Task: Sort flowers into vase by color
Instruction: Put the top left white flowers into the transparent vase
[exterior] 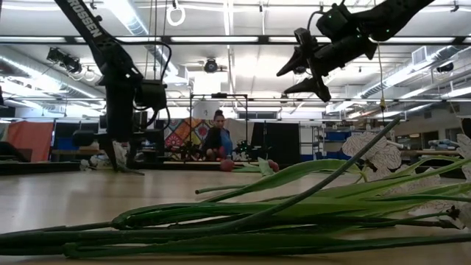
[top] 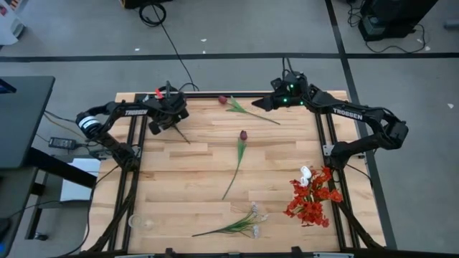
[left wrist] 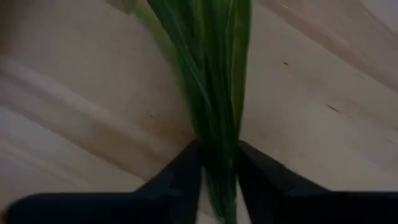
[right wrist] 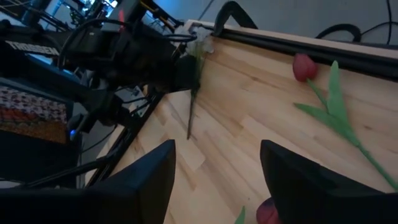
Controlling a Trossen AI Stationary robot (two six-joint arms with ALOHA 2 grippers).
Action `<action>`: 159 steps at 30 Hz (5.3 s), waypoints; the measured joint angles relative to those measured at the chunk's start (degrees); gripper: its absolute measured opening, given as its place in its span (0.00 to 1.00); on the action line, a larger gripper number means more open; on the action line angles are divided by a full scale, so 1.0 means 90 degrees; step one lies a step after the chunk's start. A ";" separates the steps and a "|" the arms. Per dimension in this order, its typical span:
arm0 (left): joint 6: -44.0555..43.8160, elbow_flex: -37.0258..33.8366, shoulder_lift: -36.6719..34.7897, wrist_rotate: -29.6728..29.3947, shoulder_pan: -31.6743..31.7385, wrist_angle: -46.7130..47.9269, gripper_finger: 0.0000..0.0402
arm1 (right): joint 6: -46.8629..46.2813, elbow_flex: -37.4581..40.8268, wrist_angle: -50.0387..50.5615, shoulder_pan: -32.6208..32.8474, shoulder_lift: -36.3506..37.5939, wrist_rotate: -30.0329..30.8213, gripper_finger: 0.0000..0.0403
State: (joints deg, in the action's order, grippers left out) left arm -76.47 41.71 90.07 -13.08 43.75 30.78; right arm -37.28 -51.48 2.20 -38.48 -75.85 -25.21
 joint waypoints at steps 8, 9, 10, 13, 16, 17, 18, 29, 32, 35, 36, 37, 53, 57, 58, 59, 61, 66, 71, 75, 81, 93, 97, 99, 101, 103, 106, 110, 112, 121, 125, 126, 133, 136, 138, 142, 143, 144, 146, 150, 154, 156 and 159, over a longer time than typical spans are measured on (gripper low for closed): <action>0.0693 -0.0032 -0.0364 0.0100 -0.0035 -0.0004 0.04 | 0.0084 0.0000 -0.0151 -0.0015 0.0000 -0.0195 0.50; 0.0811 -0.0037 -0.0429 0.0147 -0.0050 -0.0001 0.04 | 0.0176 0.0000 -0.0239 0.0000 0.0000 -0.0285 0.48; 0.0865 -0.0039 -0.0502 0.0178 -0.0076 0.0003 0.04 | 0.0254 0.0000 -0.0373 0.0033 0.0000 -0.0352 0.47; 0.1055 -0.0038 -0.0829 0.0281 -0.0171 -0.0019 0.04 | 0.0330 0.0000 -0.0756 0.0169 0.0007 -0.0374 0.44; 0.1177 -0.0036 -0.1286 0.0409 -0.0428 -0.0303 0.03 | 0.0335 0.0000 -0.1167 0.0342 0.0010 -0.0336 0.41; 0.1313 -0.0036 -0.1482 0.0428 -0.0551 -0.0452 0.03 | 0.0341 0.0000 -0.1291 0.0405 0.0010 -0.0334 0.41; 0.1557 -0.0036 -0.1676 0.0435 -0.0673 -0.0693 0.03 | 0.0380 0.0000 -0.1412 0.0480 0.0010 -0.0336 0.40; 0.4788 -0.0015 -0.2844 0.2139 -0.1523 -0.4700 0.03 | 0.0675 0.0002 -0.2437 0.1499 0.0000 0.0355 0.46; 0.5453 -0.0010 -0.2715 0.2453 -0.1924 -0.5696 0.03 | 0.0659 0.0002 -0.2962 0.1732 -0.0030 0.0642 0.50; 0.5825 -0.0011 -0.2398 0.2533 -0.2398 -0.6357 0.03 | 0.0547 0.0000 -0.3492 0.1952 -0.0191 0.0804 0.54; 0.5853 -0.0017 -0.2285 0.2553 -0.2549 -0.6584 0.04 | 0.0509 0.0000 -0.3621 0.2020 -0.0262 0.0850 0.54; 0.5894 -0.0017 -0.2193 0.2552 -0.2682 -0.6833 0.04 | 0.0498 0.0000 -0.3703 0.2083 -0.0333 0.0865 0.55; 0.6866 0.0279 -0.1771 0.2883 -0.3578 -0.6575 0.04 | 0.0832 0.0000 -0.4840 0.3100 -0.1282 0.1310 0.46; 0.6701 0.0282 -0.1740 0.2915 -0.3670 -0.6476 0.04 | 0.0838 0.0002 -0.4938 0.3217 -0.1431 0.1491 0.22; 0.6598 0.0279 -0.1737 0.2929 -0.3682 -0.6434 0.04 | 0.0844 0.0003 -0.4934 0.3248 -0.1439 0.1614 0.14; 0.6497 0.0279 -0.1738 0.2926 -0.3682 -0.6394 0.05 | 0.0898 0.0005 -0.4929 0.3271 -0.1442 0.1715 0.07; 0.6389 0.0284 -0.1742 0.2895 -0.3685 -0.6336 0.08 | 0.1006 0.0005 -0.4894 0.3327 -0.1405 0.1985 0.05; 0.6312 0.0279 -0.1735 0.2912 -0.3759 -0.5688 0.25 | 0.1632 -0.0208 -0.4367 0.3279 -0.1043 0.2328 0.04; 0.6450 0.0270 -0.1737 0.2919 -0.3760 -0.5527 0.38 | 0.2327 -0.1194 -0.2342 0.3210 -0.0928 0.1880 0.04; 0.6729 0.0270 -0.1739 0.2938 -0.3767 -0.5879 0.38 | 0.2684 -0.1754 -0.1450 0.3234 -0.0923 0.1796 0.04; 0.6865 0.0272 -0.1742 0.2933 -0.3791 -0.6447 0.30 | 0.2659 -0.1899 -0.1264 0.3257 -0.0928 0.1671 0.04; 0.7765 0.0275 -0.2085 0.2973 -0.3804 -0.6171 0.02 | 0.2079 -0.1902 -0.0604 0.3401 -0.0693 0.2948 0.35; 0.8203 0.0270 -0.2640 0.2580 -0.3803 -0.5633 0.01 | 0.2098 -0.1904 0.0241 0.3391 -0.0174 0.3426 0.51; 0.8459 0.0270 -0.2937 0.2589 -0.3762 -0.5299 0.01 | 0.2135 -0.1904 0.0637 0.3390 0.0125 0.3481 0.54; 0.8481 0.0266 -0.3192 0.2635 -0.3696 -0.5086 0.01 | 0.2153 -0.1899 0.1064 0.3383 0.0444 0.3513 0.54; 0.8381 0.0209 -0.3448 0.2635 -0.3604 -0.4955 0.01 | 0.2175 -0.1899 0.1432 0.3379 0.0781 0.3515 0.49; 0.8226 0.0206 -0.3782 0.2596 -0.3507 -0.4850 0.01 | 0.2388 -0.1899 0.1716 0.3387 0.1222 0.3344 0.39; 0.8107 0.0206 -0.4210 0.2351 -0.3442 -0.4874 0.01 | 0.2863 -0.1899 0.2103 0.3388 0.1709 0.2300 0.25; 0.8098 0.0206 -0.4367 0.2311 -0.3439 -0.4871 0.01 | 0.2950 -0.1899 0.2337 0.3393 0.1912 0.1926 0.21; 0.7965 0.0200 -0.4714 0.2045 -0.3490 -0.4602 0.01 | 0.3160 -0.1898 0.2958 0.3391 0.2318 0.1796 0.21; 0.7911 0.0202 -0.4996 0.2429 -0.3786 -0.4408 0.01 | 0.3162 -0.1899 0.2974 0.3391 0.2285 0.1792 0.21; 0.7783 0.0202 -0.5080 0.2620 -0.3927 -0.4348 0.01 | 0.3158 -0.1899 0.2963 0.3391 0.2263 0.1795 0.21; 0.7661 0.0202 -0.5489 0.2313 -0.5127 -0.3543 0.01 | 0.2914 -0.1897 0.2948 0.3393 0.2099 0.1836 0.21; 0.7783 0.0202 -0.5489 0.2132 -0.5315 -0.3427 0.01 | 0.3000 -0.1897 0.2963 0.3386 0.2033 0.1838 0.21; 0.7923 0.0202 -0.5489 0.2134 -0.5334 -0.3424 0.01 | 0.3188 -0.1896 0.2971 0.3356 0.2018 0.1838 0.21; 0.8077 0.0202 -0.5489 0.2137 -0.5331 -0.3436 0.01 | 0.3320 -0.1894 0.2957 0.3345 0.2016 0.1841 0.21; 0.8104 0.0202 -0.5492 0.2137 -0.5331 -0.3434 0.01 | 0.3329 -0.1894 0.2963 0.3345 0.2016 0.1841 0.21; 0.8137 0.0202 -0.5514 0.2135 -0.5343 -0.3430 0.01 | 0.3358 -0.1894 0.2976 0.3339 0.2013 0.1841 0.21; 0.8255 0.0202 -0.5528 0.2136 -0.5398 -0.3441 0.01 | 0.3465 -0.1894 0.3173 0.3324 0.2058 0.1846 0.21; 0.8508 0.0202 -0.5576 0.2139 -0.5529 -0.3427 0.01 | 0.3629 -0.1828 0.3556 0.3296 0.2371 0.2119 0.21; 0.8780 0.0202 -0.5599 0.2073 -0.5569 -0.3450 0.01 | 0.3662 -0.1546 0.3021 0.3296 0.2924 0.2260 0.21; 0.8897 0.0202 -0.5589 0.2044 -0.5569 -0.3445 0.01 | 0.3598 -0.1308 0.2796 0.3298 0.3227 0.2344 0.21; 0.9113 0.0202 -0.5588 0.1926 -0.5568 -0.3556 0.01 | 0.3252 -0.0832 0.2493 0.3296 0.3546 0.2563 0.21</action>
State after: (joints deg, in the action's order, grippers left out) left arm 5.55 43.53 39.78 4.25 -6.37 -1.22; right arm -8.01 -58.97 24.64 -8.82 -43.94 -2.15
